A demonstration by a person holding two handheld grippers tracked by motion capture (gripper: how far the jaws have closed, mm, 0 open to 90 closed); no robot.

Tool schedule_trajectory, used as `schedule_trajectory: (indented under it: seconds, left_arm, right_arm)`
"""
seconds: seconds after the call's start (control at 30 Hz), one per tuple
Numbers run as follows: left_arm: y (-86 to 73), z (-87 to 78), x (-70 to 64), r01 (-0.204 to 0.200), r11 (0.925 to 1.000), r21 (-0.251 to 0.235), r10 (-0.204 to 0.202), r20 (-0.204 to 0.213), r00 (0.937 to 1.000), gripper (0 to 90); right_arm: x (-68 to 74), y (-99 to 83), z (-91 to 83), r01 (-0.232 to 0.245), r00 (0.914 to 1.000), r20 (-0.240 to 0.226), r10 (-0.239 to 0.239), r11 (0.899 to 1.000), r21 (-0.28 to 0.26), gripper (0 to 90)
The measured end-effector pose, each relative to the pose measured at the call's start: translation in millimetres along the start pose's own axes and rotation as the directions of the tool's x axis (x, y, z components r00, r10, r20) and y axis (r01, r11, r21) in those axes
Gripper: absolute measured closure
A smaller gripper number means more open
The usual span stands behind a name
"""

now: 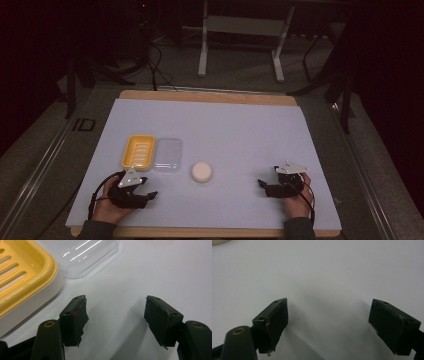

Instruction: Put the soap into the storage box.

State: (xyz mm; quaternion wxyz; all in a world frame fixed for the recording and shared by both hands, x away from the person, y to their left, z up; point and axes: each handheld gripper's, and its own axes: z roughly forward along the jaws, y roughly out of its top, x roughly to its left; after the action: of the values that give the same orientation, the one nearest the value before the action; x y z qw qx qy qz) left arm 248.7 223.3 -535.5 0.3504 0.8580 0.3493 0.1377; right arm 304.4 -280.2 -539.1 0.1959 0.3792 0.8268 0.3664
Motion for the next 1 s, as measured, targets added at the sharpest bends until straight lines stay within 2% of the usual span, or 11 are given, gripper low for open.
schedule_trajectory:
  seconds: [0.13, 0.23, 0.3, 0.37, 0.5, 0.57, 0.7, 0.8, 1.0]
  left_arm:
    - [1.1, 0.2, -1.8, -0.008, 1.0, 0.002, 0.008, -0.004, 1.0, 35.0]
    - [1.4, 0.3, -2.2, -0.01, 0.9999, 0.006, 0.01, -0.013, 0.9999, 35.0]
    - [1.6, 0.4, -2.4, -0.009, 0.9999, 0.006, 0.009, -0.003, 1.0, 35.2]
    - [3.3, 0.6, -3.0, -0.019, 0.9997, 0.014, 0.019, -0.007, 0.9998, 35.7]
    - [6.1, 0.4, -2.2, -0.039, 0.9985, 0.039, 0.039, 0.016, 0.9991, 35.7]
    - [7.5, -0.2, -1.3, -0.051, 0.9976, 0.045, 0.051, 0.01, 0.9987, 36.5]
    - [11.0, -1.2, -0.3, -0.065, 0.9971, 0.04, 0.065, 0.017, 0.9978, 37.4]
    - [18.2, -1.3, 0.4, -0.095, 0.9945, 0.043, 0.094, 0.026, 0.9952, 37.3]
    - [29.4, -0.3, 1.2, -0.144, 0.9877, 0.061, 0.142, 0.041, 0.9891, 37.9]
  right_arm:
    - [1.1, -0.9, -1.4, 0.018, 0.9996, -0.022, -0.018, 1.0, -0.016, 15.8]
    - [2.4, -1.3, -2.1, 0.026, 0.9995, -0.017, -0.026, 0.999, -0.023, 15.8]
    - [2.4, -1.6, -2.7, 0.034, 0.9991, -0.025, -0.034, 0.999, -0.031, 15.8]
    - [3.0, -2.2, -3.9, 0.04, 0.9991, -0.014, -0.04, 0.998, -0.044, 15.7]
    - [1.3, -3.7, -7.2, 0.025, 0.9993, -0.026, -0.027, 0.997, -0.077, 15.7]
    - [-0.1, -5.1, -9.5, 0.013, 0.999, -0.042, -0.018, 0.994, -0.104, 15.7]
    - [0.6, -5.0, -9.1, 0.028, 0.998, -0.053, -0.033, 0.994, -0.102, 15.7]
    - [0.3, -5.4, -9.7, 0.034, 0.997, -0.066, -0.041, 0.993, -0.11, 15.7]
    - [-0.2, -6.5, -11.5, 0.022, 0.9977, -0.061, -0.03, 0.991, -0.131, 15.7]
